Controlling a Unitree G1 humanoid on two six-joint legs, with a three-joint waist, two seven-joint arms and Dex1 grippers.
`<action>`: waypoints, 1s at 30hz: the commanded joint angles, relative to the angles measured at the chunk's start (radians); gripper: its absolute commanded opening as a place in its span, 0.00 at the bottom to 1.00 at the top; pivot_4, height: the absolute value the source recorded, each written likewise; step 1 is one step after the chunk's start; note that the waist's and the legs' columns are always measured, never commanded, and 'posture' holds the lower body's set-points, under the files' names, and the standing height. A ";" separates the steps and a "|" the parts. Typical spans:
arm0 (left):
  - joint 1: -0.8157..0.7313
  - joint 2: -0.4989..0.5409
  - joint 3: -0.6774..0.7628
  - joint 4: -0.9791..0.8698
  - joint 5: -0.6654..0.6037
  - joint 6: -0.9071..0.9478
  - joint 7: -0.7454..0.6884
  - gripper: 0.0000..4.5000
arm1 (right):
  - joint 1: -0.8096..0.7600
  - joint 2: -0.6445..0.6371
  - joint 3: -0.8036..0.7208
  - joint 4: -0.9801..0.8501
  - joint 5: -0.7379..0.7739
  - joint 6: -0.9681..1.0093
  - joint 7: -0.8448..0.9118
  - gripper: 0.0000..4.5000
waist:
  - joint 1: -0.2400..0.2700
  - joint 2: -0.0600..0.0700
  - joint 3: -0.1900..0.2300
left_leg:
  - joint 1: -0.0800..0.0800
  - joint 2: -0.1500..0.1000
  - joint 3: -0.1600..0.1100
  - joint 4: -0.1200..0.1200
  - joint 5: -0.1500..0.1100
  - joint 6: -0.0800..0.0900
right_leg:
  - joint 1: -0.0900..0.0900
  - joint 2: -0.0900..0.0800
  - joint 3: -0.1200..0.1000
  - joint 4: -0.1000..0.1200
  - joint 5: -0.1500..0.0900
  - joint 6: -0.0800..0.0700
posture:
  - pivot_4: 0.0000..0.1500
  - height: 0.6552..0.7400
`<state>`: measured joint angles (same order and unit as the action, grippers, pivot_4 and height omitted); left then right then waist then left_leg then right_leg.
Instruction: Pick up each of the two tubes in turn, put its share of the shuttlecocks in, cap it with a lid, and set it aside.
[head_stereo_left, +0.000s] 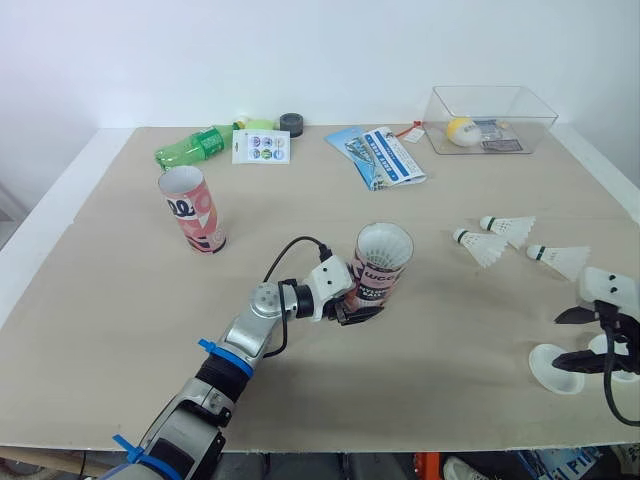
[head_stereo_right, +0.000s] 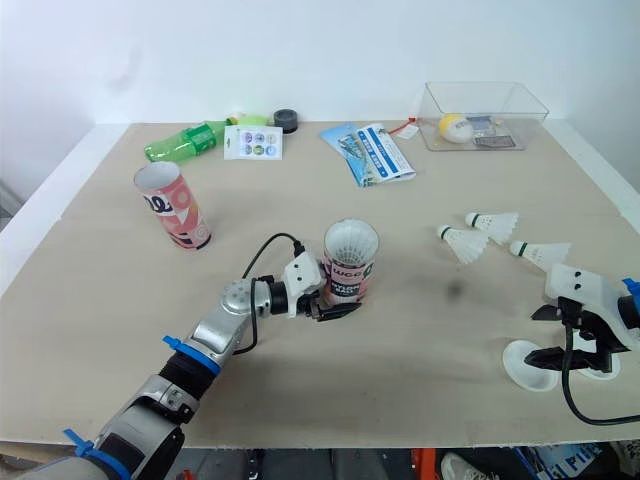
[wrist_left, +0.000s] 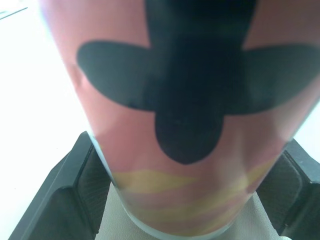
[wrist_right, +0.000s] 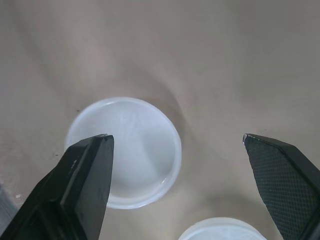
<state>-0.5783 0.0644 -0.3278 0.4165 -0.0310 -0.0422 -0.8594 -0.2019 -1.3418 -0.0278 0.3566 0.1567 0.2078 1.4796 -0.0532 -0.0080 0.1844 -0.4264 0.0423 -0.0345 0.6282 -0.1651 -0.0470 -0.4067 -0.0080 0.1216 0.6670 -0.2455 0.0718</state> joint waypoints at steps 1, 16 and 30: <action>-0.001 -0.003 -0.005 -0.032 -0.006 0.001 -0.002 0.83 | -0.063 0.015 0.028 0.049 -0.043 -0.052 0.003 0.99 | -0.001 0.000 0.000 | 0.000 0.000 0.000 0.000 0.000 0.000 | 0.000 0.000 0.001 0.000 0.000 0.000 | 1.00 1.00; 0.010 0.004 0.016 0.007 -0.020 0.022 0.003 0.83 | -0.132 0.041 0.099 0.134 -0.132 -0.150 0.033 0.01 | -0.001 0.000 0.000 | 0.002 0.000 0.003 0.000 0.000 0.000 | 0.001 0.000 0.003 0.000 0.000 0.001 | 1.00 1.00; -0.003 0.032 0.024 0.108 -0.040 0.043 -0.071 0.83 | -0.139 0.050 0.044 0.034 -0.071 -0.186 0.024 0.01 | -0.024 0.000 -0.001 | 0.005 0.000 0.003 0.000 0.000 0.000 | 0.003 0.000 0.003 0.000 0.001 0.001 | 1.00 1.00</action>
<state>-0.5950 0.0822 -0.2874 0.4841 -0.0896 -0.0152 -0.9192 -0.3257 -1.2880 0.0644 0.4320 0.0578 0.0269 1.4986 -0.0767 -0.0080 0.1837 -0.4216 0.0424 -0.0313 0.6280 -0.1651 -0.0472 -0.4036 -0.0079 0.1251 0.6670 -0.2447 0.0729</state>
